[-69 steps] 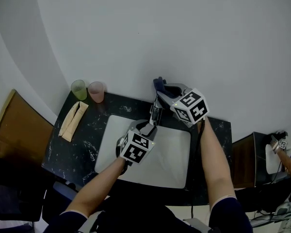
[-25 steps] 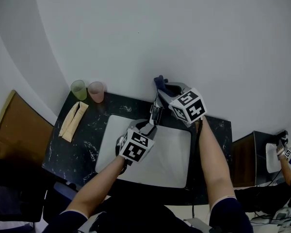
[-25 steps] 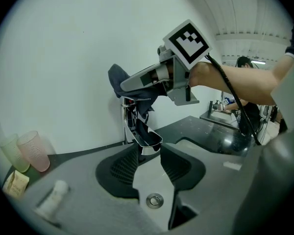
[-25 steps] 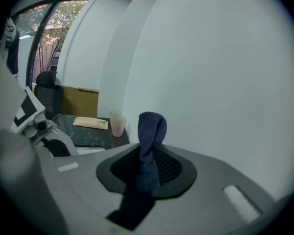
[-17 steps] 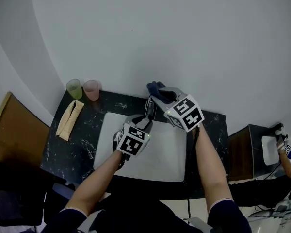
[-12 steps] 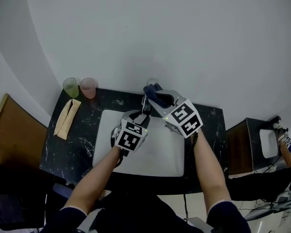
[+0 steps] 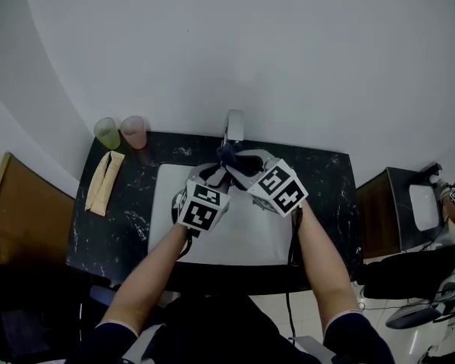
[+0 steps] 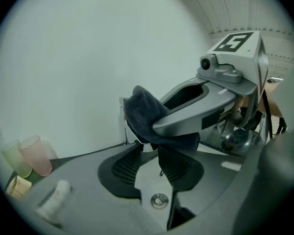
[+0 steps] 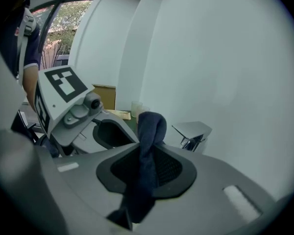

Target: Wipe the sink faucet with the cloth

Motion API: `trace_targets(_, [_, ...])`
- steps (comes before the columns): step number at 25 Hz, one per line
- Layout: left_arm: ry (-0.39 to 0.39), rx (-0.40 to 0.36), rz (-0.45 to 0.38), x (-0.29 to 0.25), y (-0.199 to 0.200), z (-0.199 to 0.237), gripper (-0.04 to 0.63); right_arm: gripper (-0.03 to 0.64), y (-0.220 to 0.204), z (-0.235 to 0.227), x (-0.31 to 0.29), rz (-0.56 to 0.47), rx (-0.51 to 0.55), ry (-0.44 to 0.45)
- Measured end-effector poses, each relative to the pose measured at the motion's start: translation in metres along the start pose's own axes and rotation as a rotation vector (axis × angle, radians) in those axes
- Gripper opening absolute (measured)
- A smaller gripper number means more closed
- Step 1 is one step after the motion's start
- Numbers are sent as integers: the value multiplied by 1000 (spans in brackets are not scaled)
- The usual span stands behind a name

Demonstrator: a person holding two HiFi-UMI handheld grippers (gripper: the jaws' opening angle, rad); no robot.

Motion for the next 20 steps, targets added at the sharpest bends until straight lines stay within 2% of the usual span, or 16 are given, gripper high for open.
trace_targets(7, [-5, 3, -6, 0, -1, -1, 115, 80, -5, -21, -12, 35, -66, -9])
trace_targets(20, [0, 5, -2, 0, -2, -2, 114, 80, -15, -71, -24, 3, -247, -126])
Point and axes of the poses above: the fingertips, and each gripper's own axes: x backward along the fingers, z to its left, y out of its top, the point moved 1 cm from there along x, backward along the fingers, and after that the axes turned 3 degrees about x, right-handed, at the moved point
